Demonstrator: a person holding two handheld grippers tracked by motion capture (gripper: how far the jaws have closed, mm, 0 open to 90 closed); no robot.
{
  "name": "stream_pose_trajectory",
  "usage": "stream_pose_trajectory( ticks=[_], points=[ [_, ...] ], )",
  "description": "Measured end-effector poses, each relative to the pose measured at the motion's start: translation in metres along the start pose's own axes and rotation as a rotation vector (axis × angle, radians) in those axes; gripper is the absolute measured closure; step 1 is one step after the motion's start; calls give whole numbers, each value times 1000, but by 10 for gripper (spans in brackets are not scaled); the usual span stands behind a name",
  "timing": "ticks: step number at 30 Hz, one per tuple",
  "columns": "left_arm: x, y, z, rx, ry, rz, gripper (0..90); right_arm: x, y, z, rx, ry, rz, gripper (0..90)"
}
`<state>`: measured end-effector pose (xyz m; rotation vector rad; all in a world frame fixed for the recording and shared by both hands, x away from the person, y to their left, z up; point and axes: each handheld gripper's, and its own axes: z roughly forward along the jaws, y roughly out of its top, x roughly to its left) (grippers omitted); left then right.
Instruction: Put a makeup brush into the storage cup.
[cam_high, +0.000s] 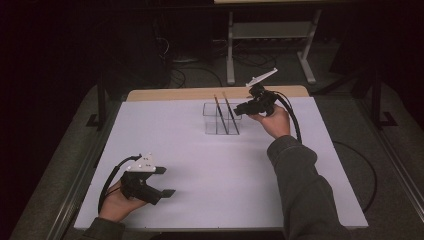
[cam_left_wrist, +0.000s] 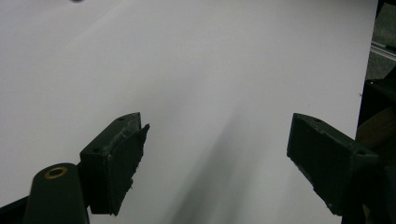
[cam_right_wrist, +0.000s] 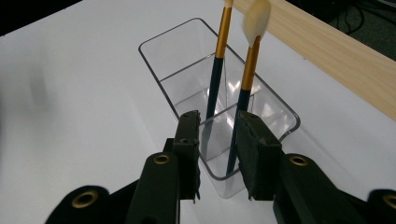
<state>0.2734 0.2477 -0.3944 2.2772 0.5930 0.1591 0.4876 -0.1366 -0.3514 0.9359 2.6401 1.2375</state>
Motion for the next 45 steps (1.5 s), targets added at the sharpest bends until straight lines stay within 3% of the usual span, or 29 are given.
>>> stream_pose_trajectory(
  ticks=[18, 45],
  points=[
    [3, -2, -2, 5, 9, 1, 178, 5, -21, -12, -29, 6, 39, 628],
    [5, -3, -3, -8, 3, -21, 182, 12, -38, -21, -45, 13, 25, 499]
  ],
)
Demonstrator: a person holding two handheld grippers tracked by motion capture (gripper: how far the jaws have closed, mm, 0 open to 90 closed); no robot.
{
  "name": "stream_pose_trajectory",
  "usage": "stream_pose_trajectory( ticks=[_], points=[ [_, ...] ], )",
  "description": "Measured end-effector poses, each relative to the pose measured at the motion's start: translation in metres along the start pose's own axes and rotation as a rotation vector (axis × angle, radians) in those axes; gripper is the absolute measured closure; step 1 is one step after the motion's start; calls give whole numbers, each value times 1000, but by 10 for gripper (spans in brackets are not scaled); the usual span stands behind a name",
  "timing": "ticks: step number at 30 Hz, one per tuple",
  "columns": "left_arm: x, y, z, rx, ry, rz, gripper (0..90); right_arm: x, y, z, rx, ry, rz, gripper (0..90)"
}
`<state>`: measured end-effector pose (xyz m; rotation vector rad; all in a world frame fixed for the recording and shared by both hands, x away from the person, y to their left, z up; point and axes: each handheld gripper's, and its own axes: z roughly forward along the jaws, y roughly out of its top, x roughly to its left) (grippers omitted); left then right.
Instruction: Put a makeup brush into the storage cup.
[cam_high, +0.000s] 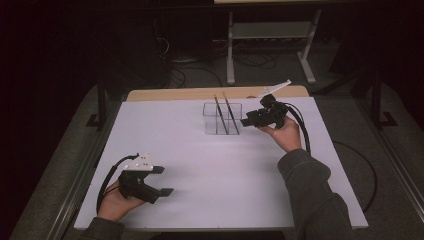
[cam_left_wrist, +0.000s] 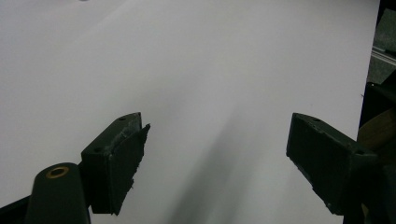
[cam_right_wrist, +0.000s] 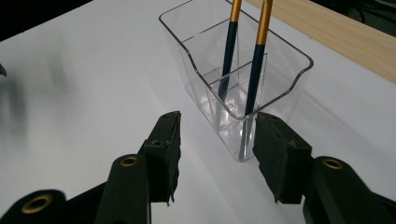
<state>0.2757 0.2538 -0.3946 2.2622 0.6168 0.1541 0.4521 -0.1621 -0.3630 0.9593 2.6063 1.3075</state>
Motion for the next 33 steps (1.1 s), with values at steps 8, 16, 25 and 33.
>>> stream_pose_trajectory(
  ticks=[8, 16, 25, 33],
  points=[
    [1, 0, -1, -2, 3, 1, 182, 1, -8, -2, -4, 1, 8, 470],
    [1, -1, -1, -2, 5, -4, 180, 3, -14, -7, -10, -5, 14, 443],
    [2, -1, 0, 0, 5, -8, 180, 4, -24, -10, -13, 1, 15, 439],
    [2, -1, 0, 0, 6, -15, 179, 7, -32, -12, -12, 4, 18, 428]
  ],
)
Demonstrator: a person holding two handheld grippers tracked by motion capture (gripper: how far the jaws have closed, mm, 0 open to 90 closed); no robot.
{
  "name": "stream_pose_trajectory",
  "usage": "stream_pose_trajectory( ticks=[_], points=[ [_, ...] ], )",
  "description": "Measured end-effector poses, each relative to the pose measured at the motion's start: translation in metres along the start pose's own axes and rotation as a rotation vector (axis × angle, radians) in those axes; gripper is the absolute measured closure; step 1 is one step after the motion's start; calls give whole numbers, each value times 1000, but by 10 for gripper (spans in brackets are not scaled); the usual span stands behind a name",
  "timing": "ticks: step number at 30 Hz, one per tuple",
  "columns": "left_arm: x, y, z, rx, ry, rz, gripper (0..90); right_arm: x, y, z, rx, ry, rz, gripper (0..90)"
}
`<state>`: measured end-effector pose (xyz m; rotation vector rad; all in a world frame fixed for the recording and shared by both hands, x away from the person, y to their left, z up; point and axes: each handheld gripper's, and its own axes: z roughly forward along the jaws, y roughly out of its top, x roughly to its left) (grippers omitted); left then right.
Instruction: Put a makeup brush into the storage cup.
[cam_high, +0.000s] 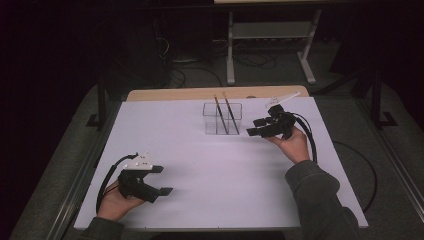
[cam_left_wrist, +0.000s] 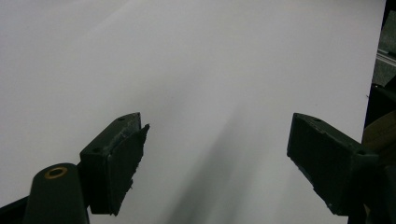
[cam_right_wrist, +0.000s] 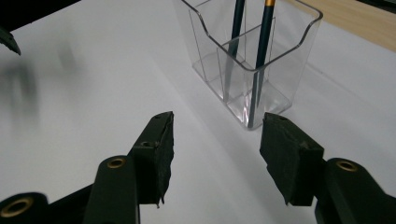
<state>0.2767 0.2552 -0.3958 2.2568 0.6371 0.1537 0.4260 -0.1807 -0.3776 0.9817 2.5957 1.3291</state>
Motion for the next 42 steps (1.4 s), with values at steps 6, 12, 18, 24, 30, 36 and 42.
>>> stream_pose_trajectory(
  ticks=[6, 12, 18, 24, 30, 36, 42],
  points=[
    [1, 0, -1, -1, 4, 7, 179, 0, -5, -3, -7, -4, -1, 418],
    [1, 0, -1, -3, 5, 4, 179, 2, -10, -6, -19, -14, 4, 392],
    [1, 0, -1, -6, 7, 1, 178, 4, -15, -9, -28, -17, 5, 377],
    [1, 0, -1, -6, 7, 1, 177, 6, -18, -11, -36, -18, 5, 362],
    [2, 0, -2, -8, 11, -6, 177, 9, -20, -13, -50, -15, 4, 354],
    [3, -1, -2, -14, 11, -7, 177, 11, -21, -14, -47, -8, 7, 342],
    [3, -1, -3, -13, 12, -10, 177, 15, -24, -15, -53, -10, 0, 337]
  ],
)
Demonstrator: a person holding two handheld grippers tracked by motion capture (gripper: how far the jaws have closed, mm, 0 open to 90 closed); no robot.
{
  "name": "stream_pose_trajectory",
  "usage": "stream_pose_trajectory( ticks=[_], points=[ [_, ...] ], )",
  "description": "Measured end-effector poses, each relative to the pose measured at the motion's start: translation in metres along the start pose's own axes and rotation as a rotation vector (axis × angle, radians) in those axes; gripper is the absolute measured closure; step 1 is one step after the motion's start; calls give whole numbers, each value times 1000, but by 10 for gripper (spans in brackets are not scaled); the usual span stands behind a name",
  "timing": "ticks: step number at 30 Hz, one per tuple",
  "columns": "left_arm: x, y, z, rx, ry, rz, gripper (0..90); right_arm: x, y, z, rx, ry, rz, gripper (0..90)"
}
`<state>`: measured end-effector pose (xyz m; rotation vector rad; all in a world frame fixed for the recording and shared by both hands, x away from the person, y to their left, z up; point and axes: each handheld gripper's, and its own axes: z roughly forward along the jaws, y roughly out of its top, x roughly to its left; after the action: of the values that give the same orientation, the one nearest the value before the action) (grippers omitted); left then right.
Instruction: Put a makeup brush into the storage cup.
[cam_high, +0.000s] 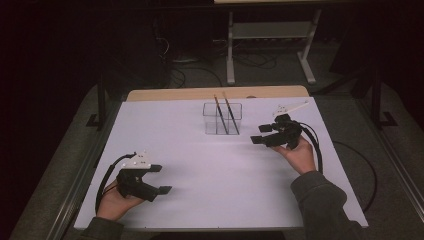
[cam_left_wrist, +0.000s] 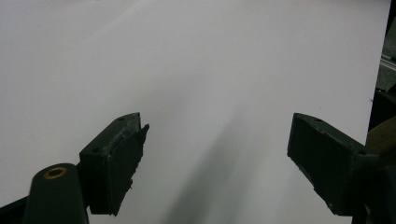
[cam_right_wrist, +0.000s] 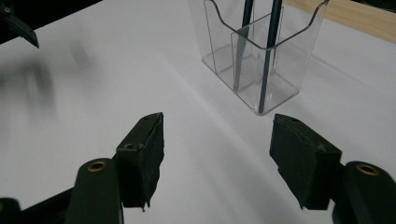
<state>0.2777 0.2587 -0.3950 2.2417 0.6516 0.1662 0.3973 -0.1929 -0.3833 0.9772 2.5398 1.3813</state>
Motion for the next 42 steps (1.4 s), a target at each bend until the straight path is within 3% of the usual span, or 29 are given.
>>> stream_pose_trajectory(
  ticks=[26, 42],
  points=[
    [2, -1, 0, -3, 7, 6, 176, 3, -22, -23, -17, -21, 20, 304],
    [1, -2, 0, -1, 7, -5, 176, 8, -36, -38, -23, -31, 9, 291]
  ],
)
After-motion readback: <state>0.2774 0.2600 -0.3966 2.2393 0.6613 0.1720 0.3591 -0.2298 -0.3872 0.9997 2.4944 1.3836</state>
